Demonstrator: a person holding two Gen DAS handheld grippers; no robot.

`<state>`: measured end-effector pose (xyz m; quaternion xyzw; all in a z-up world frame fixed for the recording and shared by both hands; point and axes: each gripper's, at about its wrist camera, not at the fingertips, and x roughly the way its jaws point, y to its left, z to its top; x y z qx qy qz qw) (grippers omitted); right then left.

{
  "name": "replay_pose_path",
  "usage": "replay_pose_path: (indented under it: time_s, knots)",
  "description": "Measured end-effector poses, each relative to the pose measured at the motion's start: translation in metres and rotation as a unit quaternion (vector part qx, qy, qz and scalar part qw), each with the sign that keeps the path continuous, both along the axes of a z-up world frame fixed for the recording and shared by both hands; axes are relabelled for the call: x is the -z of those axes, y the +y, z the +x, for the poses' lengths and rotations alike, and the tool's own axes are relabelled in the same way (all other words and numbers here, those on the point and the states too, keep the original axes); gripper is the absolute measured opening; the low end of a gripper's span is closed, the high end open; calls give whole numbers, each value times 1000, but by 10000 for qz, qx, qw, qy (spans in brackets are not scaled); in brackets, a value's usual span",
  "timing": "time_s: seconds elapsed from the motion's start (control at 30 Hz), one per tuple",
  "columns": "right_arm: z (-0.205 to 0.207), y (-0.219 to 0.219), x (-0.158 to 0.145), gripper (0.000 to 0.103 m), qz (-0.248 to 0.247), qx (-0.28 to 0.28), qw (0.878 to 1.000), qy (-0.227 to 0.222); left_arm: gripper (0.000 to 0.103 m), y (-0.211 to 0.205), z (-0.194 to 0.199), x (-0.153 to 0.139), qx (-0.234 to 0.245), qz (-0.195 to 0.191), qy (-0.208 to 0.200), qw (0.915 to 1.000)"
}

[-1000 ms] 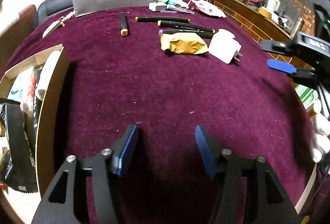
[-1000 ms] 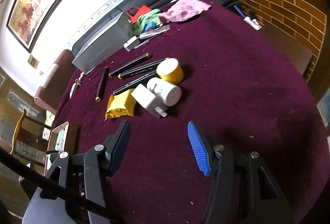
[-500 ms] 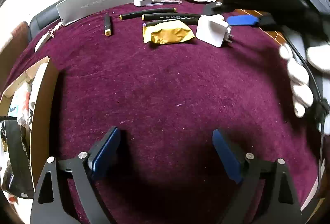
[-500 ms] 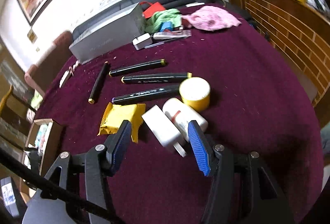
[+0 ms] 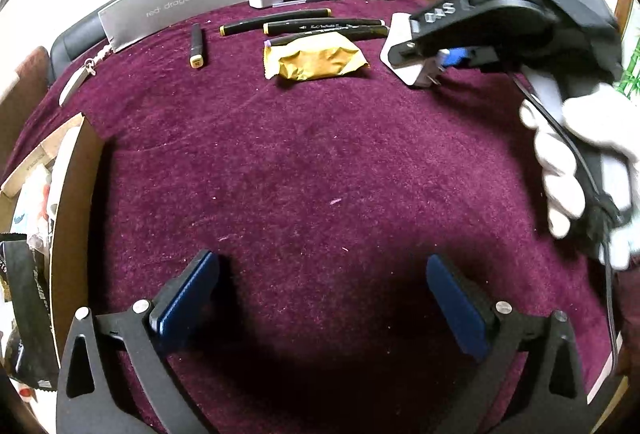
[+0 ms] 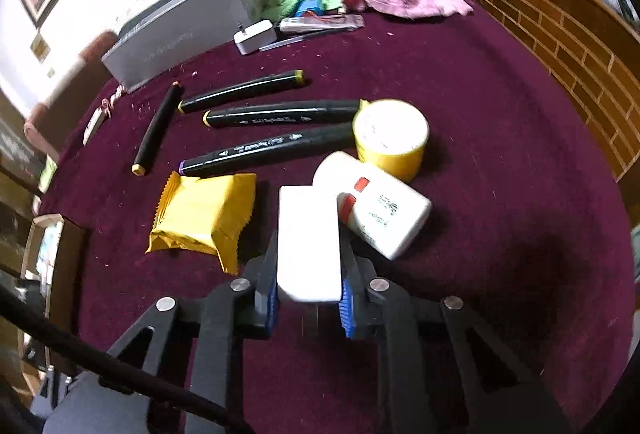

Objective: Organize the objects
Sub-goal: 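Grasp the white charger with the right gripper, then grasp the yellow padded envelope with the left gripper while the right gripper holds the charger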

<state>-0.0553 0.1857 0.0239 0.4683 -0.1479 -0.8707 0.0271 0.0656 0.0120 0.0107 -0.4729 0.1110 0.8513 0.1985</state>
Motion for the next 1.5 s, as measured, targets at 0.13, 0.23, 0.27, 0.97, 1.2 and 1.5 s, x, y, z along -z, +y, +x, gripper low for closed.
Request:
replay_pose_path:
  time_s: [0.13,0.23,0.27,0.97,1.2,1.5]
  knots:
    - [26,5,1,20,-268,80,9996,94,101,1,-1,0,-5,44,-7,10000]
    - [44,5,3,20,-390,76,9989,229,101,-6,-7,-4,-161,435,-167,9988]
    - [48,6,3,20,-431,59,9987,277,101,-9,-14,-7,-250,596,-261,9976]
    - [53,26,17,20,-1463,40,9883,426,101,36,-163,-13,-1234,500,377,9904]
    - [52,25,17,20,-1463,42,9883,434,101,48,-168,-5,-1139,546,504,9907]
    - [52,27,17,20,-1536,46,9871,443,66,62,-151,1,-448,486,96,9978]
